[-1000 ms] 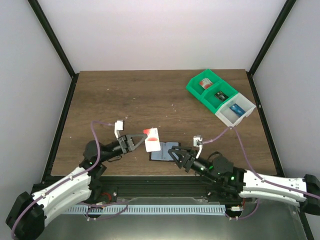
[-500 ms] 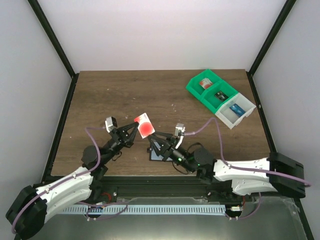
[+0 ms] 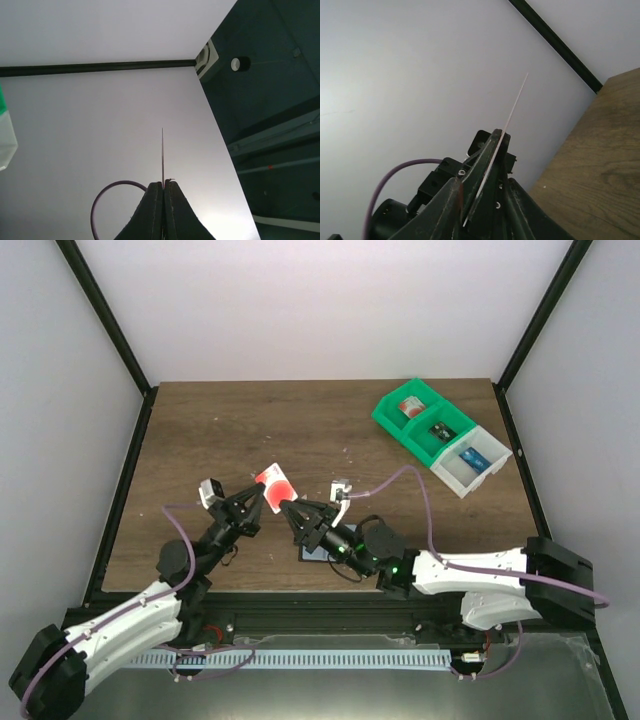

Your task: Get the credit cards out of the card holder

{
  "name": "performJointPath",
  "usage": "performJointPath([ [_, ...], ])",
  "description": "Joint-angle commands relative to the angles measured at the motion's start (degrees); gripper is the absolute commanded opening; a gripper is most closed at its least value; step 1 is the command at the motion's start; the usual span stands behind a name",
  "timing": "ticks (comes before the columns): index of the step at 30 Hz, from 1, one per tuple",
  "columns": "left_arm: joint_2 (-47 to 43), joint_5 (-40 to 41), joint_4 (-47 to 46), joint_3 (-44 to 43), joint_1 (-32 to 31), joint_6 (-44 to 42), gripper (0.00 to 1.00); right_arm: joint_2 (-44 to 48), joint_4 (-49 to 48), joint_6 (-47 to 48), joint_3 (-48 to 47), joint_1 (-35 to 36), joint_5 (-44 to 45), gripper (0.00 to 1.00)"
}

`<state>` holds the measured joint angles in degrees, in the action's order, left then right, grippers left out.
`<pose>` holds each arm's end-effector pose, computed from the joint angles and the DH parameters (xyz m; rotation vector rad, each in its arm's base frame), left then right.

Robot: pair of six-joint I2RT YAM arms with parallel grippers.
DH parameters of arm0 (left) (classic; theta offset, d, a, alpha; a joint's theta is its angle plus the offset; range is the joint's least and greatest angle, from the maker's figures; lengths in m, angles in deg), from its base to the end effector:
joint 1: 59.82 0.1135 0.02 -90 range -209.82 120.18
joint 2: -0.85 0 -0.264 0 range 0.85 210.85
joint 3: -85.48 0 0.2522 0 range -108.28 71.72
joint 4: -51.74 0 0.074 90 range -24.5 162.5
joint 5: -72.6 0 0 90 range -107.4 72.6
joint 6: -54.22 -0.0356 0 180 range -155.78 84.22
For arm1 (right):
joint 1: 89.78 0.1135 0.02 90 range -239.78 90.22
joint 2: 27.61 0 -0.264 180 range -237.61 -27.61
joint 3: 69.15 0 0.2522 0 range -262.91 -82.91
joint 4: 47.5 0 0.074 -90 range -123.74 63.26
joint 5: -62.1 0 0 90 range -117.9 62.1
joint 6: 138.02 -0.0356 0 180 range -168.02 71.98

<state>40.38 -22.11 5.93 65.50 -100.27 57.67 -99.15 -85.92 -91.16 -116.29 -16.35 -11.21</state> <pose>0.1139 -0.1010 0.2456 -0.5387 1.2867 -2.0824 0.0871 0.2568 0.2859 -0.1185 1.5032 1.4999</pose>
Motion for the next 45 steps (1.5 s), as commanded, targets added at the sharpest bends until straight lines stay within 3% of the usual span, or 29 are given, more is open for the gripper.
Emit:
performJointPath([
  [1, -0.25, 1.41, 0.35, 0.12, -0.14, 0.12, 0.00, -0.65, 3.60, -2.72, -3.24, 0.30, 2.24, 0.20],
  [5, -0.03, 1.03, 0.34, 0.44, -0.18, 0.31, 0.00, -1.12, 2.71, -2.69, -3.14, 0.26, 1.95, 0.02],
  [8, -0.34, 0.30, 2.42, 0.37, -0.22, 0.53, 0.03, -0.90, 0.86, -1.52, -2.10, 0.27, 1.18, 0.00],
  [11, -1.32, 0.15, 2.41, 1.26, -0.21, -0.52, 0.29, 0.62, 1.49, 0.67, -1.52, 0.23, 1.35, 0.00],
  [15, -3.94, -0.78, 6.92, 0.00, -0.24, -5.81, 0.67, 2.93, 9.82, 2.98, -3.79, 0.29, 2.13, 0.00],
  [21, -8.79, -1.58, 23.57, -5.11, -0.24, -18.20, 0.99, 6.02, 20.53, 5.75, -6.31, -2.97, -1.62, 0.01],
  [24, -10.63, -1.55, 36.21, -9.72, -0.13, -26.21, 1.00, 8.59, 26.74, 5.65, -6.57, -8.30, -5.32, 0.00],
  [30, -11.51, -1.47, 51.55, -16.05, -0.10, -44.70, 1.00, 14.05, 34.50, 5.93, -4.85, -18.67, -10.94, 0.00],
  [36, -10.55, -2.53, 61.47, -23.00, -0.08, -60.12, 1.00, 16.48, 41.38, 7.89, -4.58, -32.61, -18.96, 0.01],
  [41, -9.66, -2.99, 67.12, -26.17, -0.09, -70.61, 1.00, 11.22, 46.72, 10.31, -9.22, -44.30, -28.96, 0.01],
  [45, -9.73, -1.82, 68.72, -25.26, -0.16, -73.65, 1.00, 6.54, 48.20, 11.05, -12.53, -50.54, -33.19, 0.00],
])
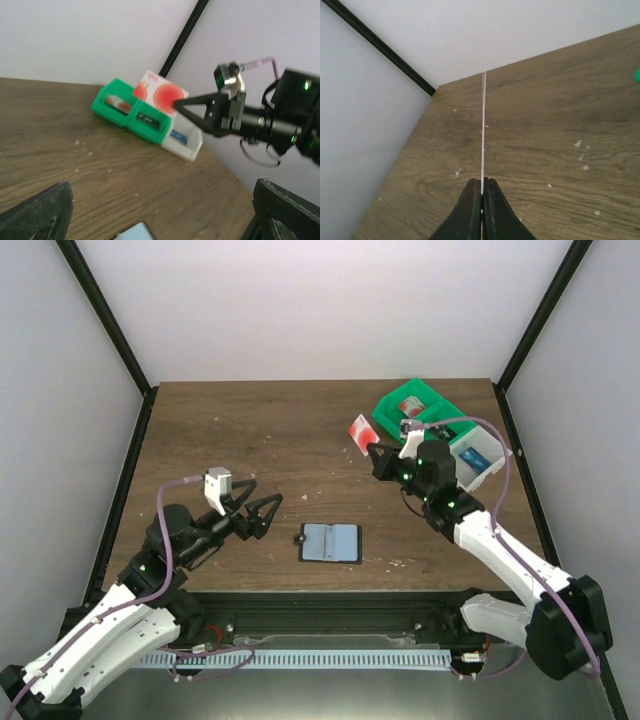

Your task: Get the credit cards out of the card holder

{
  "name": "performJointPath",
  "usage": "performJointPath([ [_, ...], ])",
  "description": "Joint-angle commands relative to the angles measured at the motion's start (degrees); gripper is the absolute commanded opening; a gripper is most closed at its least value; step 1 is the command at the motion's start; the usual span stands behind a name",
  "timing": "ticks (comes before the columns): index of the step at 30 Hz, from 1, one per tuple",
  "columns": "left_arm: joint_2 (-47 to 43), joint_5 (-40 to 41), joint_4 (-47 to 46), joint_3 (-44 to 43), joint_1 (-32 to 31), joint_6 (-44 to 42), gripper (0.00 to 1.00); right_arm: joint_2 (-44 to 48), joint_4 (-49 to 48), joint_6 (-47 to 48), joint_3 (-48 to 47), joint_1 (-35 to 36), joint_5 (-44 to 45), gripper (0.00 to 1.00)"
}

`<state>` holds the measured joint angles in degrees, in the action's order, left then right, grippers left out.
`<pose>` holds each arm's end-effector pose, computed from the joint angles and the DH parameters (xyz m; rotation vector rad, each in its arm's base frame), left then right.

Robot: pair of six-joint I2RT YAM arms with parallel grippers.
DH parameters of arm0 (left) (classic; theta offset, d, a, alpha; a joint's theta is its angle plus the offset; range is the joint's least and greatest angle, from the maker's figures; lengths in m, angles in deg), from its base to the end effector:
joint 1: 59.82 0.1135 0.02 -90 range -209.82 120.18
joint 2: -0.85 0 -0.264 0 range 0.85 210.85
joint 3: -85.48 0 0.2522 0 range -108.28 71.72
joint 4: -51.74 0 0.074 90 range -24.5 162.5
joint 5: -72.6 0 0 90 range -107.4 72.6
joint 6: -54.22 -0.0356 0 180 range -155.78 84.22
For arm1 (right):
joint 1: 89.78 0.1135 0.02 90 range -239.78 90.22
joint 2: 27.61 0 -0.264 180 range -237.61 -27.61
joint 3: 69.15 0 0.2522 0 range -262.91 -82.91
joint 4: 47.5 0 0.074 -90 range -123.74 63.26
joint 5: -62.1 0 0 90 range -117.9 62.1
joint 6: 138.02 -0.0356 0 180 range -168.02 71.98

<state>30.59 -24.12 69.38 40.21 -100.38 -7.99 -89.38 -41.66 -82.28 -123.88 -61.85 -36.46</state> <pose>0.1060 -0.0962 0.3080 0.2849 1.6805 -1.0040 0.2201 0.1227 0.2908 -0.0082 1.8874 0.8964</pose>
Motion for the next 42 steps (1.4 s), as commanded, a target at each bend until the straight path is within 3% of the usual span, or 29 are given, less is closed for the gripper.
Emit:
performJointPath([
  [1, 0.04, -0.17, 5.46, 0.19, -0.03, -8.01, 1.00, -4.66, 4.43, 2.22, -5.77, -6.74, -8.79, 0.01],
  [9, -0.48, -1.97, 6.46, -0.14, -0.02, -8.34, 1.00, -15.44, 9.04, 1.31, -13.91, -20.54, -15.45, 0.00],
  [17, -2.26, -3.28, 6.55, 0.22, 0.00, -8.31, 1.00, -27.83, 16.74, -0.42, -27.59, -27.22, -17.34, 0.00],
  [42, -3.19, -4.32, 6.43, 0.39, -0.04, -8.28, 1.00, -54.65, 23.44, -5.63, -50.28, -29.80, -12.08, 0.00],
])
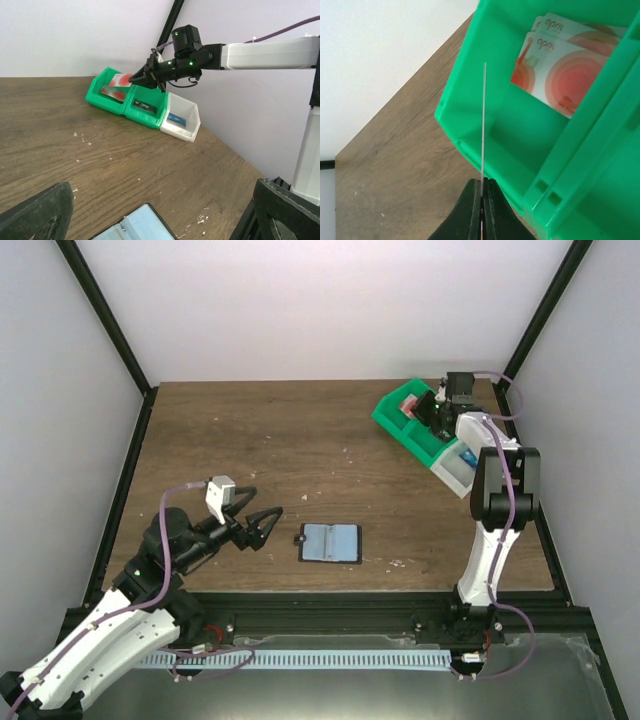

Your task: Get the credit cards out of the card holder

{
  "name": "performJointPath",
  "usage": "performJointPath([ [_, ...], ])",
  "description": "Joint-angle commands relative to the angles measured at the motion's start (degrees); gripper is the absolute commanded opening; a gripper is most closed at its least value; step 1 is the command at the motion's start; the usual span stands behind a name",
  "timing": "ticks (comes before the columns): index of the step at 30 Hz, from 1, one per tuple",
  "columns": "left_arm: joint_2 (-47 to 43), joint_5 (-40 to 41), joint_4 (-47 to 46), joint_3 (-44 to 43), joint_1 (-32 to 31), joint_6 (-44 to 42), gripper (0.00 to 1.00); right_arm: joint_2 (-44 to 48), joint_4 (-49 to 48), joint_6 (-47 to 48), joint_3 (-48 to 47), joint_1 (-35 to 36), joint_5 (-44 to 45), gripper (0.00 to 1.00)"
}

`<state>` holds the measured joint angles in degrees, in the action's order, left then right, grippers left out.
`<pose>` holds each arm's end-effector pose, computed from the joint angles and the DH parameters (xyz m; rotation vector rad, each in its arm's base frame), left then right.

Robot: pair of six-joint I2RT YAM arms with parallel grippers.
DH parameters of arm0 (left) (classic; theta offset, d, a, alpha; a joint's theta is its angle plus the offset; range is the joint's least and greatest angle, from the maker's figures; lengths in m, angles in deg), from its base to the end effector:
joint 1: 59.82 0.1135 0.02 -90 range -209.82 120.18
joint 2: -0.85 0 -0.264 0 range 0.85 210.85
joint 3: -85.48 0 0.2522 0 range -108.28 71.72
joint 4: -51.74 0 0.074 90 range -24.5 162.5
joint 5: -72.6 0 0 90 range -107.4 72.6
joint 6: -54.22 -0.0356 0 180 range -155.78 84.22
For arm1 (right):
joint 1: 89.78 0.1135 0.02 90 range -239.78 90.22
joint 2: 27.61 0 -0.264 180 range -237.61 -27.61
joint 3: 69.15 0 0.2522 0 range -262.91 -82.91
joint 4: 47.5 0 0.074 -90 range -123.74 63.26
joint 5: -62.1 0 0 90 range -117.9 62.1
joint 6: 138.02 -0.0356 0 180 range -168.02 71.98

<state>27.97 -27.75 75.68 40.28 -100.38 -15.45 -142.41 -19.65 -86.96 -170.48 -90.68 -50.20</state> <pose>0.0971 -0.0915 0.3010 0.4498 1.7039 -0.9404 0.4565 0.0063 0.2238 0.6021 2.2749 0.7823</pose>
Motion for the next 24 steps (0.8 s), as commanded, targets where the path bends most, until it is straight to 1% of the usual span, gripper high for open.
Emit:
performJointPath([
  [1, -0.57, -0.79, 0.09, 0.38, -0.09, -0.80, 1.00, -2.22, 1.27, -1.27, -4.27, -1.10, 1.75, 0.00],
  [4, -0.55, -0.77, 0.04, 0.42, -0.03, -0.91, 1.00, -4.50, 1.42, -1.75, -6.43, -1.28, 1.67, 0.01],
  [7, -0.43, -0.66, 0.17, 0.27, -0.04, -0.96, 1.00, -6.96, 2.57, -1.58, -8.91, -1.42, 1.20, 0.03],
  [11, -1.06, 0.94, 0.63, -0.02, -0.01, -1.10, 1.00, -10.17, 4.16, -2.28, -11.92, -1.88, 0.40, 0.04],
  [24, -2.56, 2.48, 0.66, 0.23, -0.03, -1.29, 1.00, -15.13, 5.81, -3.63, -17.26, -2.71, 1.60, 0.04],
])
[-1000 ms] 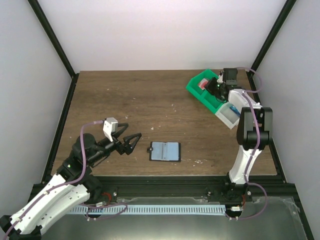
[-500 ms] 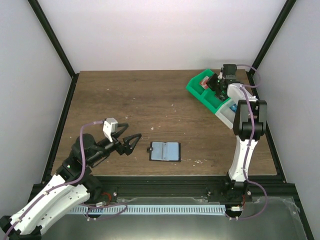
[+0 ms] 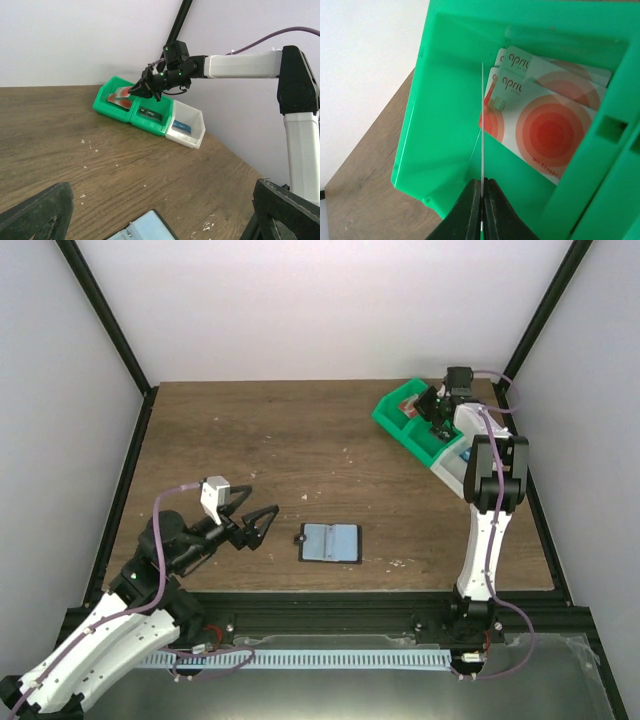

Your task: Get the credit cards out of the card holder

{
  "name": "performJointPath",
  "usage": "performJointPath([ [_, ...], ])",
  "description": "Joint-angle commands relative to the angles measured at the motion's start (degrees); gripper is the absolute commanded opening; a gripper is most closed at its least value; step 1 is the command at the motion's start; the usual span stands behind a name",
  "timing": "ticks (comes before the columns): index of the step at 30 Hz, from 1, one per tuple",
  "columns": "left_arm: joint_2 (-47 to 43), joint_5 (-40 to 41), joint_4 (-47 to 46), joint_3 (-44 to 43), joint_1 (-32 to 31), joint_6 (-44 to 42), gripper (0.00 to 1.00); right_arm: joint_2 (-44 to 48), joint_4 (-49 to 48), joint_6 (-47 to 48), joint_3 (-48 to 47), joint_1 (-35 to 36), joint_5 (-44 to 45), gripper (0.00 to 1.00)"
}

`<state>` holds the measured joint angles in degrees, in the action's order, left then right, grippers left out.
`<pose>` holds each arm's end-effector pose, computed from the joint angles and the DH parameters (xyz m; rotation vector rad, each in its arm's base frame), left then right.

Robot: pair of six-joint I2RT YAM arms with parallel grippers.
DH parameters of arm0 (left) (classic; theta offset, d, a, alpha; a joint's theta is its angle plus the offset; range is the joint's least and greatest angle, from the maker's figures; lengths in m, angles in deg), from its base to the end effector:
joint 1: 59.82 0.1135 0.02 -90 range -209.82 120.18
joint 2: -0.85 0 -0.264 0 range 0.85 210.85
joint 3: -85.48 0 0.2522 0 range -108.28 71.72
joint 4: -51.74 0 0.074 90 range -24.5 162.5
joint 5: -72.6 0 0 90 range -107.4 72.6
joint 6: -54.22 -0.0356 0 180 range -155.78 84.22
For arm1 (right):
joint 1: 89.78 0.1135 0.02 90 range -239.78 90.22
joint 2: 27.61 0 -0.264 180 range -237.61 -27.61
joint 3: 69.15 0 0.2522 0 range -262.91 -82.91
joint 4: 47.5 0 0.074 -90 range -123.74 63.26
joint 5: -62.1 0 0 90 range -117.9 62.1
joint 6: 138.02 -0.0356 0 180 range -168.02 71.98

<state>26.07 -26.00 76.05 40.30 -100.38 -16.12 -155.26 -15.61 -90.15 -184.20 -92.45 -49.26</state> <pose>0.0931 -0.0867 0.3038 0.4310 1.6744 -0.9141 0.5039 -0.0105 0.1924 0.7407 2.2964 0.7676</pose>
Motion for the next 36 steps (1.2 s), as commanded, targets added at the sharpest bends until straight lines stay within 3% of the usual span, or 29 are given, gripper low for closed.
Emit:
performJointPath([
  [1, -0.75, 0.89, 0.27, 0.31, -0.05, -0.60, 1.00, -2.67, 1.81, -0.60, -3.93, -1.07, 0.47, 0.04],
  [17, -0.43, 1.16, 0.26, 0.31, 0.03, -0.94, 1.00, -6.54, 2.30, -2.67, -7.22, -1.63, 0.71, 0.10],
  [36, -0.43, 1.08, 0.26, 0.42, -0.04, -0.77, 1.00, -3.32, 3.80, -3.45, -8.17, -2.77, 4.01, 0.16],
])
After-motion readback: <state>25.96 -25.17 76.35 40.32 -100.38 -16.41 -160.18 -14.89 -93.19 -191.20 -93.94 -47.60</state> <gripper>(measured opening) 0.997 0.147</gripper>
